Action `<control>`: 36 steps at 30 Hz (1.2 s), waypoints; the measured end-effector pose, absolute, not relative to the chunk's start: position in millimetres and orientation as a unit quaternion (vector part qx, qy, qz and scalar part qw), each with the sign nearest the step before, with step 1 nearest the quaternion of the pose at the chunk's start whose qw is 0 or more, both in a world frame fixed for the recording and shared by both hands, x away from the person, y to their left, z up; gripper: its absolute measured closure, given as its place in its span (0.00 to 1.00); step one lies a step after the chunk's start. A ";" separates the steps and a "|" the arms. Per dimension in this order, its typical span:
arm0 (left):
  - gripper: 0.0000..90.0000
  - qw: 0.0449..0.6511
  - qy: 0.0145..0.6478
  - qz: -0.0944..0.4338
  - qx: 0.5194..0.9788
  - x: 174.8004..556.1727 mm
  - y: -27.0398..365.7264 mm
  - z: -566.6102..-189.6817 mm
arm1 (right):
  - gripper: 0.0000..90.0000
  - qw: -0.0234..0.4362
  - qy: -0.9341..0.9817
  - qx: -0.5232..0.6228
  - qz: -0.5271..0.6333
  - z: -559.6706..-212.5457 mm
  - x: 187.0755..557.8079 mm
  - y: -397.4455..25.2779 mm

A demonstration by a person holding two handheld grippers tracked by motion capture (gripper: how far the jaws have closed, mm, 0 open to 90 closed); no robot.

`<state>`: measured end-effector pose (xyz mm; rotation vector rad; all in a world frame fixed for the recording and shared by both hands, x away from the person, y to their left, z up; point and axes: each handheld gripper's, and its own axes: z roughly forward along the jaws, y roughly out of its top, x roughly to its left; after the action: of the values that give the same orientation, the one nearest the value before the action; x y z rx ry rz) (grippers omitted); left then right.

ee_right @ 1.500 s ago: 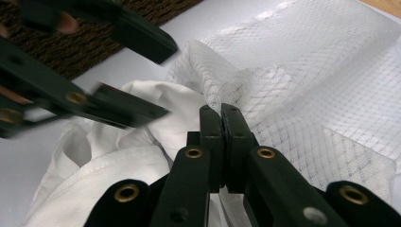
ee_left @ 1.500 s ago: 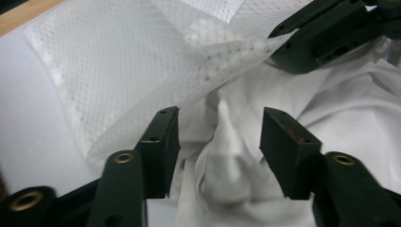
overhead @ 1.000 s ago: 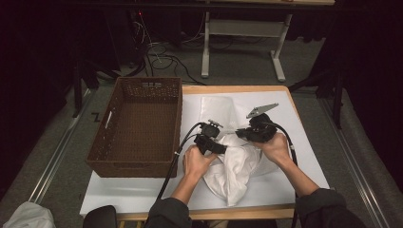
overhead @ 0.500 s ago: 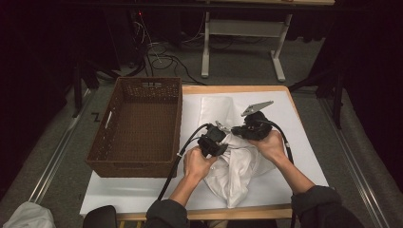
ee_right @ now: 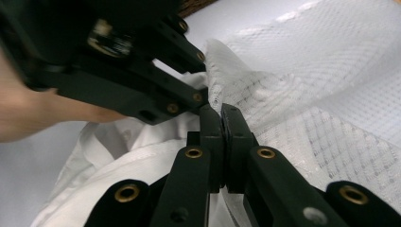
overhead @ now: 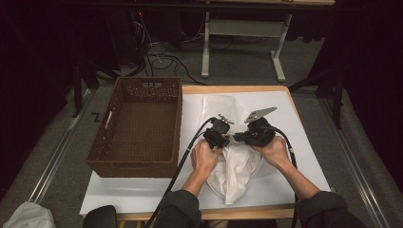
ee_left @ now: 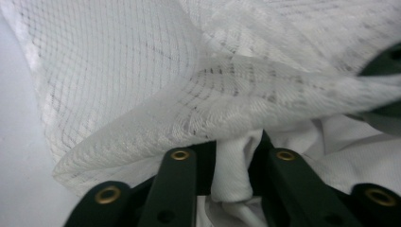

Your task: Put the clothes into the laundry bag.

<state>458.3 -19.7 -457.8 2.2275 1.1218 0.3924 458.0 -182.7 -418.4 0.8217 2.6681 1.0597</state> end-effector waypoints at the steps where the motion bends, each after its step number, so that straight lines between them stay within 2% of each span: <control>1: 0.81 0.300 0.420 0.150 0.843 456.2 -19.0 -456.2 | 1.00 0.078 0.890 0.276 0.354 -418.8 458.2 -184.5; 5: 0.64 0.295 0.414 0.144 0.849 447.2 -10.0 -448.0 | 1.00 0.080 0.887 0.279 0.359 -418.0 458.9 -187.7; 11: 0.55 0.298 0.421 0.141 0.845 436.6 9.1 -438.4 | 1.00 0.085 0.886 0.282 0.359 -418.5 460.6 -189.4; 20: 0.53 0.317 0.416 0.102 0.846 431.3 19.9 -435.2 | 1.00 0.085 0.885 0.288 0.357 -417.6 462.0 -193.6; 27: 0.48 0.319 0.422 0.087 0.845 428.7 26.4 -428.9 | 1.00 0.085 0.885 0.290 0.355 -418.5 463.6 -193.3; 33: 0.46 0.318 0.421 0.095 0.844 424.5 30.0 -426.6 | 1.00 0.088 0.884 0.290 0.355 -418.9 464.8 -194.8; 36: 0.52 0.336 0.429 0.112 0.831 421.2 35.5 -419.3 | 1.00 0.090 0.884 0.293 0.353 -418.5 465.2 -196.4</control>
<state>421.2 35.5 -419.3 2.1662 1.1200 0.2934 465.2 -196.4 -418.5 0.8724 2.6284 1.0489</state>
